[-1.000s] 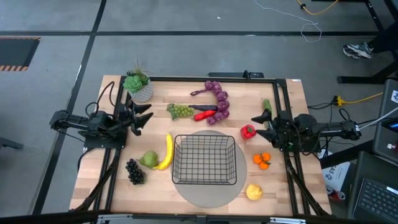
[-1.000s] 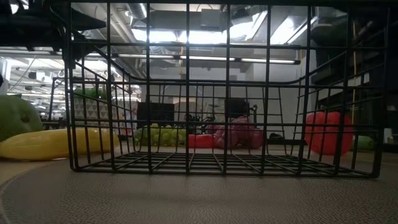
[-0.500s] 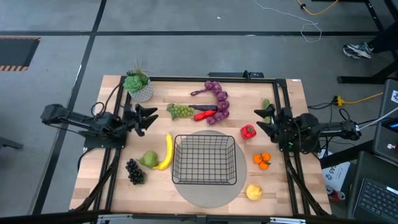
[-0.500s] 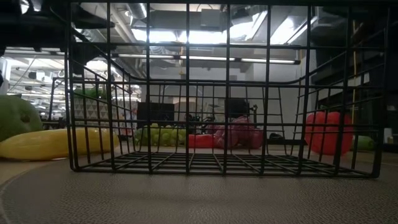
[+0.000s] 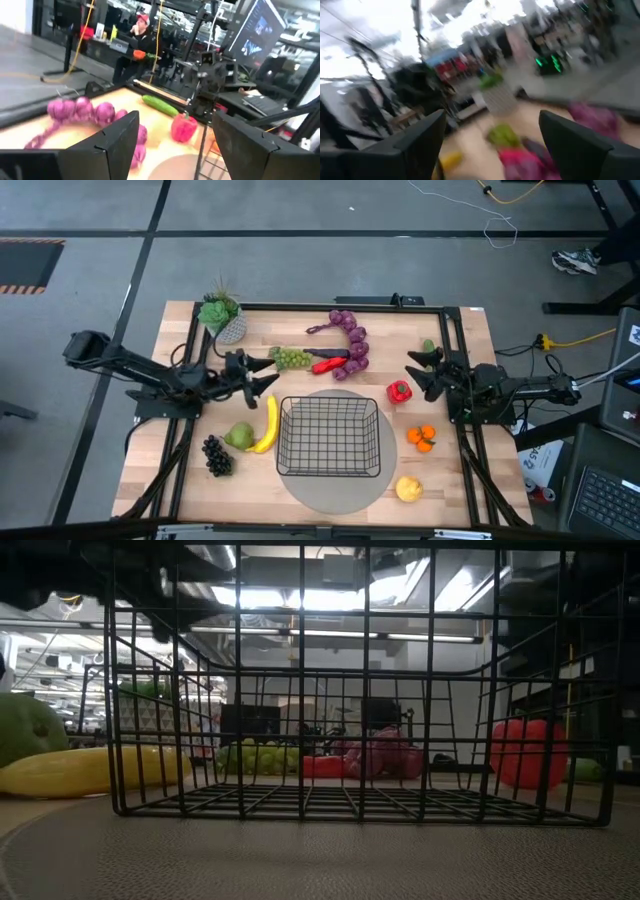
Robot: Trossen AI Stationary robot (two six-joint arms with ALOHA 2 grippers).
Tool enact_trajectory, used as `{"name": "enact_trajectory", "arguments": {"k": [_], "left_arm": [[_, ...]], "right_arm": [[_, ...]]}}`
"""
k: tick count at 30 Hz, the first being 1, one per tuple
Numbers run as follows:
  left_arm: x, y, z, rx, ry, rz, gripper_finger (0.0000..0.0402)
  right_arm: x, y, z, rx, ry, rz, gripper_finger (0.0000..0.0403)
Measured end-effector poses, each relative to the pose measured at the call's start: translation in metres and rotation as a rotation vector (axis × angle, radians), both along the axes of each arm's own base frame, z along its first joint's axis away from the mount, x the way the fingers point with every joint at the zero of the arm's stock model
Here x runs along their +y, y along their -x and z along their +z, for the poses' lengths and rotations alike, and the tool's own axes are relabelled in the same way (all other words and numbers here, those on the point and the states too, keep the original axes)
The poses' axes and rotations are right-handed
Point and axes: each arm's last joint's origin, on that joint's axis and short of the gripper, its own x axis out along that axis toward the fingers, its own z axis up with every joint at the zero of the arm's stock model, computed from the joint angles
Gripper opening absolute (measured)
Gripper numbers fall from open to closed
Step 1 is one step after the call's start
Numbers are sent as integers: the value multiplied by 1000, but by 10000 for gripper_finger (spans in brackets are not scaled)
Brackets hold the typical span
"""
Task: Build produce basket
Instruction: Put the red bell pepper into the wire basket
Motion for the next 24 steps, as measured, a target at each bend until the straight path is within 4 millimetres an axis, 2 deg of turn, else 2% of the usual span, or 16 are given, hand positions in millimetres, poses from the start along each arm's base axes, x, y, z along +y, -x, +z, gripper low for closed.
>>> {"name": "enact_trajectory", "arguments": {"k": [2,8,15,19,24], "left_arm": [[0,-6,5,10,-23,22,247],[4,-13,11,14,-11,111,247],[5,-13,10,22,-12,115,247],[3,-13,9,18,11,96,247],[1,-13,9,11,35,79,247]], "right_arm": [[0,-1,-10,79,-72,-11,322],[-1,-2,-14,201,-186,-70,322],[-1,-3,6,316,-210,-73,322],[1,-2,9,423,-376,-41,322],[3,-4,-5,576,-521,-75,322]]}}
